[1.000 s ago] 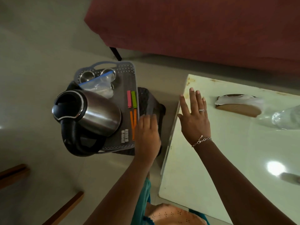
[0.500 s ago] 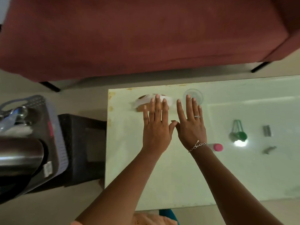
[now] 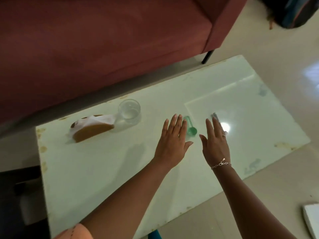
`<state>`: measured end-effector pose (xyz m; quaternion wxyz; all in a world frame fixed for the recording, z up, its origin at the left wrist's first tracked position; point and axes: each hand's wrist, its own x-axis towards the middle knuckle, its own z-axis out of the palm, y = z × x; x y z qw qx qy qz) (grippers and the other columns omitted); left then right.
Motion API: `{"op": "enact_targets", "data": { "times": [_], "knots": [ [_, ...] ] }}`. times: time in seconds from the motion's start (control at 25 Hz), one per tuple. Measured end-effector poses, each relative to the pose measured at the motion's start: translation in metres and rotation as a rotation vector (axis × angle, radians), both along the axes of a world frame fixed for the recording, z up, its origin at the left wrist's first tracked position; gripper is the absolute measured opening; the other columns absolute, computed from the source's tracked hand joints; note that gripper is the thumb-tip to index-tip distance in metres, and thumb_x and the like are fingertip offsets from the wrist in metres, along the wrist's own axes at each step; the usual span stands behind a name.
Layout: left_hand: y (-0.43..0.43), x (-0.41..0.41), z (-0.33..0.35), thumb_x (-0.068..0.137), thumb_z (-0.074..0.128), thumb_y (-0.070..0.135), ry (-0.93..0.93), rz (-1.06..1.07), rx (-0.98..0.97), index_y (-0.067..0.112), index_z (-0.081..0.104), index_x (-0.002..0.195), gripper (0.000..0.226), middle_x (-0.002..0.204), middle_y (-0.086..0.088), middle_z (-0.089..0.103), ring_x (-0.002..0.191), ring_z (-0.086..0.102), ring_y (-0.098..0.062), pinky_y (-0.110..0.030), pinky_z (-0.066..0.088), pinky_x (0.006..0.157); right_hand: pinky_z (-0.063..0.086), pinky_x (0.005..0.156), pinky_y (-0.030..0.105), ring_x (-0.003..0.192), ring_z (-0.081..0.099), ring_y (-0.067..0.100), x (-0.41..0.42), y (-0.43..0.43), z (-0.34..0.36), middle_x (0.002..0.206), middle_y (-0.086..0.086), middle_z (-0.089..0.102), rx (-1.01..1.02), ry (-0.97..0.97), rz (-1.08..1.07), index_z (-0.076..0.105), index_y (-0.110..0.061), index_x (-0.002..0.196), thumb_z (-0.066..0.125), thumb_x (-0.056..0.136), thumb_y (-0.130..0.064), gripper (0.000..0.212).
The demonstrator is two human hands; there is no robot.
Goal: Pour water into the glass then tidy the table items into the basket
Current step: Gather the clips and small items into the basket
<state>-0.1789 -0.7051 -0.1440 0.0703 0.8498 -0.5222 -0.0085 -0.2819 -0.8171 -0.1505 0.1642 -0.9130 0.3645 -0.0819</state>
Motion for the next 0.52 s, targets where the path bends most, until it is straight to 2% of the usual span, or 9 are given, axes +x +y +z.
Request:
{"op": "enact_targets", "data": {
  "times": [0.16, 0.2, 0.28, 0.36, 0.44, 0.52],
  "knots": [
    [-0.052, -0.006, -0.028, 0.062, 0.081, 0.027, -0.033, -0.224, 0.058, 0.008, 0.067, 0.100, 0.046, 0.109, -0.012, 0.068, 0.112, 0.060, -0.029, -0.045, 0.044, 0.098, 0.043, 0.099, 0.054, 0.129, 0.040, 0.042, -0.053, -0.051, -0.039, 0.133, 0.026, 0.048, 0.054, 0.220, -0.006, 0.047, 0.004, 0.126, 0.059, 0.078, 0.010, 0.050],
    [-0.064, -0.003, -0.035, 0.056, 0.083, 0.021, -0.049, -0.273, 0.080, 0.010, 0.069, 0.093, 0.041, 0.101, -0.009, 0.070, 0.107, 0.063, -0.027, -0.042, 0.046, 0.097, 0.042, 0.100, 0.053, 0.129, 0.039, 0.041, -0.060, -0.060, -0.048, 0.134, 0.026, 0.047, 0.039, 0.284, 0.041, 0.047, 0.003, 0.126, 0.057, 0.075, 0.014, 0.052],
    [-0.093, -0.001, -0.049, 0.049, 0.081, 0.014, -0.110, -0.386, 0.145, 0.014, 0.070, 0.083, 0.036, 0.089, -0.003, 0.071, 0.099, 0.067, -0.023, -0.035, 0.049, 0.093, 0.031, 0.110, 0.046, 0.136, 0.028, 0.039, -0.067, -0.079, -0.063, 0.145, 0.024, 0.033, 0.007, 0.357, 0.108, 0.039, 0.001, 0.132, 0.046, 0.079, 0.014, 0.055],
    [-0.119, -0.003, -0.064, 0.052, 0.072, 0.010, -0.185, -0.517, 0.165, 0.015, 0.070, 0.079, 0.028, 0.086, -0.001, 0.071, 0.095, 0.068, -0.020, -0.031, 0.051, 0.091, 0.023, 0.113, 0.041, 0.142, 0.014, 0.033, -0.066, -0.093, -0.076, 0.153, 0.017, 0.014, 0.045, 0.403, 0.121, 0.027, -0.004, 0.140, 0.035, 0.087, 0.008, 0.055],
    [-0.145, -0.006, -0.083, 0.066, 0.055, 0.009, -0.267, -0.641, 0.137, 0.015, 0.071, 0.085, 0.025, 0.092, -0.004, 0.072, 0.097, 0.067, -0.019, -0.029, 0.051, 0.090, 0.025, 0.112, 0.041, 0.143, 0.009, 0.033, -0.062, -0.104, -0.089, 0.155, 0.013, 0.008, 0.068, 0.427, 0.108, 0.022, -0.007, 0.142, 0.030, 0.092, 0.002, 0.051],
    [-0.167, -0.008, -0.092, 0.080, 0.032, 0.004, -0.330, -0.680, 0.137, 0.014, 0.067, 0.105, 0.045, 0.115, -0.008, 0.066, 0.113, 0.059, -0.022, -0.030, 0.047, 0.096, 0.030, 0.111, 0.048, 0.141, 0.011, 0.037, -0.063, -0.109, -0.102, 0.155, 0.015, 0.010, 0.069, 0.405, 0.112, 0.025, -0.006, 0.141, 0.029, 0.093, 0.002, 0.049]
  ]
}}
